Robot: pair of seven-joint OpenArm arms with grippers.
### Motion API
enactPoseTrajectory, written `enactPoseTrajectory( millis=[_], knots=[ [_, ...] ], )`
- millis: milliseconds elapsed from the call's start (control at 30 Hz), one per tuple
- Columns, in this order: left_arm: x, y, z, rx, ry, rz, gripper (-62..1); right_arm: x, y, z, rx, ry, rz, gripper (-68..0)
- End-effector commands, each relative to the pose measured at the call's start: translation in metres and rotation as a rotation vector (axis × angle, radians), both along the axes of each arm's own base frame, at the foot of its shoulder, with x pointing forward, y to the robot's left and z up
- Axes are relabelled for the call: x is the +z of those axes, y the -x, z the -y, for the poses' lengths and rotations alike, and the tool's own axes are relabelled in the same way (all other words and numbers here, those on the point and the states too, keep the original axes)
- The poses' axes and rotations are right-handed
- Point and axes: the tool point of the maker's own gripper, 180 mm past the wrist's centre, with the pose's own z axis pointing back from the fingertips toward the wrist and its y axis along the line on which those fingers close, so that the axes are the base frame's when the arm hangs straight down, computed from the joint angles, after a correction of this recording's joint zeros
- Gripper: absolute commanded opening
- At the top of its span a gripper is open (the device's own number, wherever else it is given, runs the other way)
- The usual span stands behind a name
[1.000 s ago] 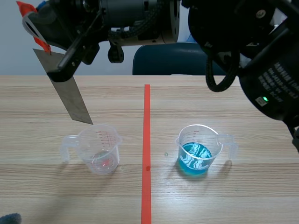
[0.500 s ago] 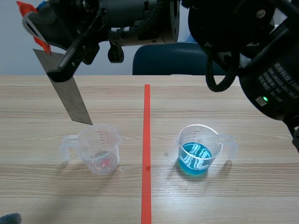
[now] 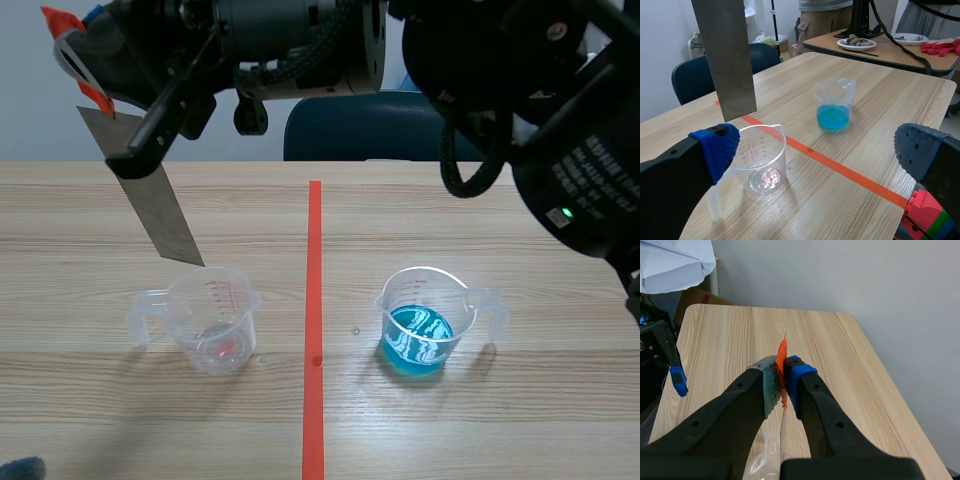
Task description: Do the redox reaction experiment
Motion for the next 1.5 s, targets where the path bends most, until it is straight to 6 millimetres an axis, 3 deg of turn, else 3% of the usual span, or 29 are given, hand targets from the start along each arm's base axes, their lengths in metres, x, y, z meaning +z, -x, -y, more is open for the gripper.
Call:
enactPoseTrajectory(
  millis=[0, 300, 733, 1467],
  knots=[
    [0.008, -0.001, 0.003, 0.007, 0.041, 0.022, 1.4, 0.012, 0.0, -0.001, 0.01, -0.028, 0.026, -66.6],
    [0.008, -0.001, 0.003, 0.007, 0.041, 0.022, 1.4, 0.006, 0.0, -0.003, 0.013, -0.02, 0.008, -66.6],
    [0.008, -0.001, 0.003, 0.007, 0.041, 0.022, 1.4, -0.018, -0.021, 0.001, -0.028, -0.015, -0.065, -66.7],
    [0.008, -0.001, 0.003, 0.009, 0.039, 0.024, 1.4, -0.059, -0.035, -0.002, -0.048, 0.029, -0.104, -66.7]
  ],
)
